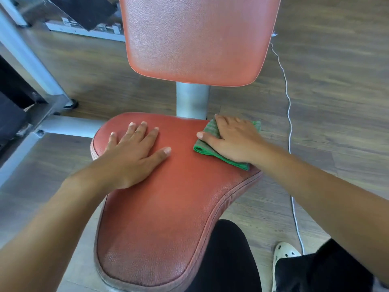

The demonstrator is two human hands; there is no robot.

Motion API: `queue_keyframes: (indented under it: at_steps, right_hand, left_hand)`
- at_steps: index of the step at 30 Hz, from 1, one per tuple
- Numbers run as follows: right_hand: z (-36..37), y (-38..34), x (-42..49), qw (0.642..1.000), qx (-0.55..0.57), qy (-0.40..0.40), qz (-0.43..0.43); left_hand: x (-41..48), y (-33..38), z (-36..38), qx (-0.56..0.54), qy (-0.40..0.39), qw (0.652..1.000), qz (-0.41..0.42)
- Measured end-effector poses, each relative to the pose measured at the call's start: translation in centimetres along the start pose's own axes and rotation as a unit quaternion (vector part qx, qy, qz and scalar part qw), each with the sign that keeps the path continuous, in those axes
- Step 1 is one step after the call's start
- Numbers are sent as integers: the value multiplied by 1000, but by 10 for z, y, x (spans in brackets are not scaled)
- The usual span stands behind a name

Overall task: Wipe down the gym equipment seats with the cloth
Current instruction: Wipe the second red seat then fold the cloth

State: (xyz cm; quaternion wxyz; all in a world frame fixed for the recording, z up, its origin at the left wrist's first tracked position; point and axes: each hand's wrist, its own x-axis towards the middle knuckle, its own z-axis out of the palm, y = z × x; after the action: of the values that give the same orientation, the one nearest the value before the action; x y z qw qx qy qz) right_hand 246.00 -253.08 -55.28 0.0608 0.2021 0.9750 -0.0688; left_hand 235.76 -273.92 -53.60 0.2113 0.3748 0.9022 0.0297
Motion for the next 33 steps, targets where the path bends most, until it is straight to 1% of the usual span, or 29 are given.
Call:
queue_keyframes:
  at_steps: [5,8,12,14,16,21,24,28,31,33]
  right_hand:
    - [8,-32,21,999,-10,8,-34]
    - [7,-21,11,999,-22,17,-44]
    - [-2,13,-12,1000,-19,5,-12]
    - [-3,17,-11,1000,-21,0,5]
    - [-1,7,5,1000,-22,3,5]
    - [9,-23,38,999,-10,19,-38]
    - [7,-6,27,998,-8,32,-60]
    - [0,18,8,999,-11,13,-39]
    - [0,5,17,999,-24,16,-38]
    - [5,-14,29,998,-25,24,-54]
  left_hand:
    - [5,-2,8,20,25,999,2]
    - [2,-4,10,11,41,999,10]
    - [-1,-3,9,2,51,999,11]
    - [-1,-2,9,4,53,999,11]
    - [0,-1,8,4,53,999,10]
    - [-1,0,8,2,55,998,8]
    - [-1,-2,9,-3,56,998,9]
    - [-1,-2,10,-4,58,998,10]
    - [0,-2,9,-3,62,998,11]
    - [0,-1,10,-8,64,998,13]
